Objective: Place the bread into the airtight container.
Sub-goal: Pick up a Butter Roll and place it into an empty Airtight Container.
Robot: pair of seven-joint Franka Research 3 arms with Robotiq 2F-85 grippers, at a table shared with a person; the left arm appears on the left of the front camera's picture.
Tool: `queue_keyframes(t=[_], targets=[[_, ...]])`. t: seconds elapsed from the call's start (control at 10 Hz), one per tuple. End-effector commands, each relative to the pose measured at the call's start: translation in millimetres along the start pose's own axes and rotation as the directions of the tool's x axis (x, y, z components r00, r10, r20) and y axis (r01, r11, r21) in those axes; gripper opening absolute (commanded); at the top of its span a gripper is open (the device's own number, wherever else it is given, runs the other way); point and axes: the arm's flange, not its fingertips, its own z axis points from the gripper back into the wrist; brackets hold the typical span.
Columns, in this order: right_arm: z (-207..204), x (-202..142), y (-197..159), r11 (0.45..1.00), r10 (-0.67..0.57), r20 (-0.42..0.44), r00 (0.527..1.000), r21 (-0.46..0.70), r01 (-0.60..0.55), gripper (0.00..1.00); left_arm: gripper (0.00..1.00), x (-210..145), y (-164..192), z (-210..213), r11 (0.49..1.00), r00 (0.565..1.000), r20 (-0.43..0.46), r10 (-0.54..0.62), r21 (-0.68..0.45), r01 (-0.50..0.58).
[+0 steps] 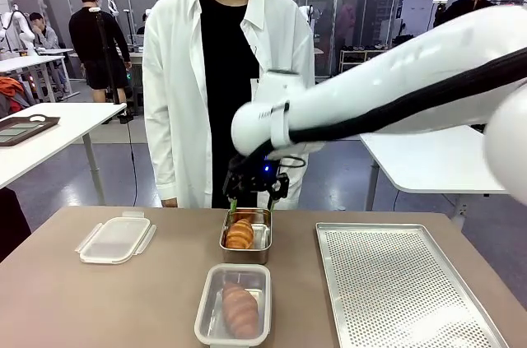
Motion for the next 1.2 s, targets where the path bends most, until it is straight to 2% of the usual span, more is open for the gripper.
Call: queue_keyframes(t=[0.0,0.2,0.3,0.5,0.7,0.9,1.1], targets=[[54,-25,-25,0.998,-0.011,-0.038,0.999,0.055,0.013,1.0,1.0,0,-1,1,1.0,1.0,0.003,-0.014,-0.01,0.014],[102,-52,-61,0.996,-0.034,-0.005,0.999,0.082,0.035,1.0,1.0,0,-1,1,1.0,1.0,0.003,-0.014,-0.01,0.014],[134,-69,-88,0.987,-0.072,-0.023,0.997,0.14,0.075,1.0,1.0,0,-1,1,1.0,1.0,0.003,-0.014,-0.01,0.014],[213,-118,-155,0.972,-0.093,0.021,0.995,0.22,0.086,1.0,1.0,0,-1,1,1.0,1.0,0.003,-0.014,-0.01,0.014],[276,-169,-214,0.96,-0.11,0.081,0.991,0.265,0.085,1.0,1.0,0,-1,1,1.0,1.0,0.003,-0.014,-0.01,0.014],[332,-222,-271,0.966,-0.159,0.201,0.967,0.232,0.111,1.0,1.0,0,-1,1,1.0,1.0,0.003,-0.014,-0.01,0.014],[361,-263,-299,0.987,-0.141,0.28,0.95,0.112,0.113,1.0,1.0,0,-1,1,1.0,1.0,0.003,-0.014,-0.01,0.014]])
